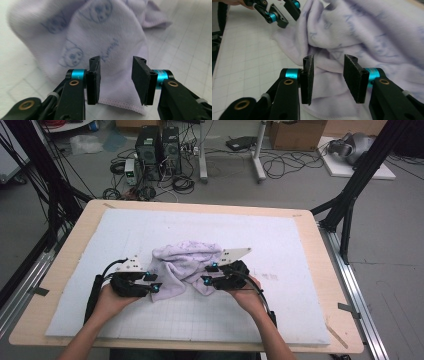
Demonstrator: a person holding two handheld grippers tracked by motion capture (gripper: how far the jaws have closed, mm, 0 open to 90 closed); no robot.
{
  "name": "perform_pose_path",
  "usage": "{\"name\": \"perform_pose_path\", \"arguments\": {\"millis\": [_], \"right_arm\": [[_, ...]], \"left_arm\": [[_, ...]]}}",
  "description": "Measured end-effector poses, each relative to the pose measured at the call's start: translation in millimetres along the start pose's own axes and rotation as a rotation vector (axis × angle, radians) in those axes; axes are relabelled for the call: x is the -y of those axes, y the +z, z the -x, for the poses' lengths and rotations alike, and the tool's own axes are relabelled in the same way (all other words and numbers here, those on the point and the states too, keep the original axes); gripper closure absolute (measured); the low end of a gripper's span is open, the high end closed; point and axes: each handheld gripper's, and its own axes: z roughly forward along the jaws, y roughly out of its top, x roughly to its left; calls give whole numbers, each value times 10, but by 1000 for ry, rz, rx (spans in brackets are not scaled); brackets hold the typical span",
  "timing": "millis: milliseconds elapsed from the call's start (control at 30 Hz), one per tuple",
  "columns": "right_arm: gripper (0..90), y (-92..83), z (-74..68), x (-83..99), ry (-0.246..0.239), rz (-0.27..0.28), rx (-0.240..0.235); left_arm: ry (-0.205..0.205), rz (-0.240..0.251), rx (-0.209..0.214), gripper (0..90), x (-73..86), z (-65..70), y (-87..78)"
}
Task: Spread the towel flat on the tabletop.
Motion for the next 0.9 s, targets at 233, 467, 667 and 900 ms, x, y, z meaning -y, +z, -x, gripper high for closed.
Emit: {"name": "perform_pose_path", "arguments": {"millis": [233,467,667,900], "right_arm": [[615,285,-34,63,6,-54,2],[795,543,-46,73,-12,-109,74],[881,475,-35,75,-7,-99,54],[881,194,-65,52,-23,-54,33]], "left_arm": [[27,-62,5,650,21,42,202],[27,-86,-22,812,30,37,244],[49,-85,-24,846,16,66,192],[53,-18,-14,848,-52,121,-20]]}}
